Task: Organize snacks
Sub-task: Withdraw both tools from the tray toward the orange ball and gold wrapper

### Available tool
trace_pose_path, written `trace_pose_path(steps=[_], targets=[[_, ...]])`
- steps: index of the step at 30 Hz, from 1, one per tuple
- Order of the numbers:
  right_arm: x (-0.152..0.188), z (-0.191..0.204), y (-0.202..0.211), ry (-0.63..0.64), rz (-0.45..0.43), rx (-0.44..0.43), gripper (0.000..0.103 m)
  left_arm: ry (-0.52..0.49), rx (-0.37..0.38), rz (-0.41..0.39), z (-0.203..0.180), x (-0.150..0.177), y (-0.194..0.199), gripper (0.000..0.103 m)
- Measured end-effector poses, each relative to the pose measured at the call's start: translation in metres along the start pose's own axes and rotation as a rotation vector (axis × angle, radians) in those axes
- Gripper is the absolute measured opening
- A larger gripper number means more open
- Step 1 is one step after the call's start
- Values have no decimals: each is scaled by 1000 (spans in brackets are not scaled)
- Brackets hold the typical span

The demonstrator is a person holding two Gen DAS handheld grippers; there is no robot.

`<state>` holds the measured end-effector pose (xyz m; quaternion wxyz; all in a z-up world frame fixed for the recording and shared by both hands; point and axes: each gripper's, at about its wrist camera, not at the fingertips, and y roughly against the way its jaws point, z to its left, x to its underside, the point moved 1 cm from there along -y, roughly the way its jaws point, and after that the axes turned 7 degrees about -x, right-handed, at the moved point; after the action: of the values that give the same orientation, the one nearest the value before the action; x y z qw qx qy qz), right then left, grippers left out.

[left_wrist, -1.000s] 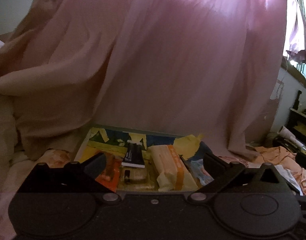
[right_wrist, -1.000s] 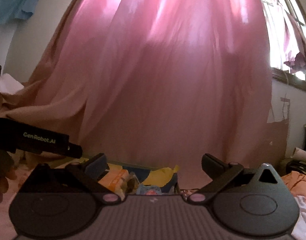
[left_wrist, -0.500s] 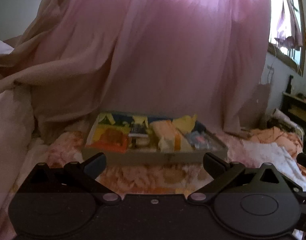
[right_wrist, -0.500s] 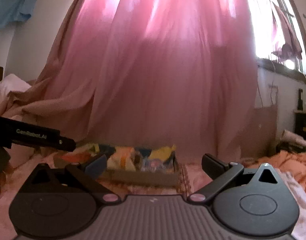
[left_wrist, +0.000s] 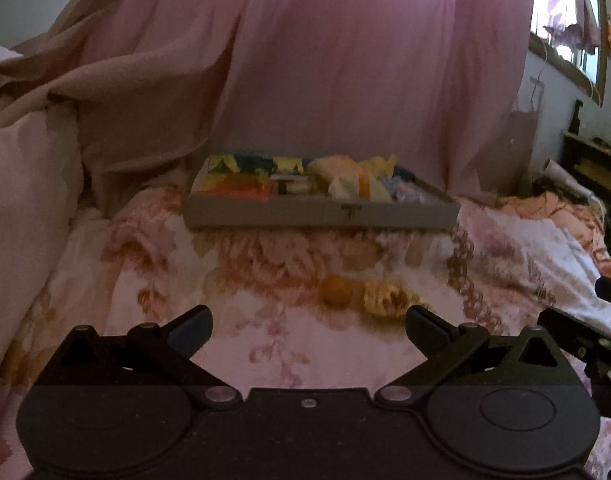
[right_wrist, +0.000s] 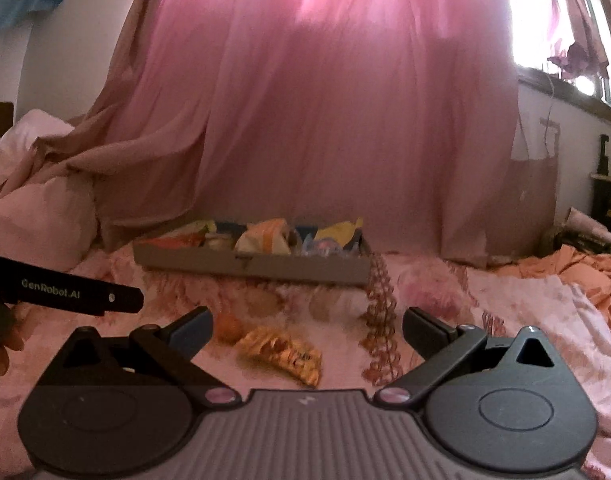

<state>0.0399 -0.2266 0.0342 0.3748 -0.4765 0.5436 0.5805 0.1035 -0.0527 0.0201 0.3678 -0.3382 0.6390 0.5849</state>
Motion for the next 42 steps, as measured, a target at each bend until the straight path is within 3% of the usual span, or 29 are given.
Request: trace_pose_path(steps=[17,33,42], targets=[[34,4,-22,-21,217,-33,103,-35,-12,103,8,33,-21,102],[48,-3,-56,3,325,-34,103,-107,10,166,3,41,-58,102],[50,-13,-85,68,330,-59,103,-176,69,167,2,33,-86,102]])
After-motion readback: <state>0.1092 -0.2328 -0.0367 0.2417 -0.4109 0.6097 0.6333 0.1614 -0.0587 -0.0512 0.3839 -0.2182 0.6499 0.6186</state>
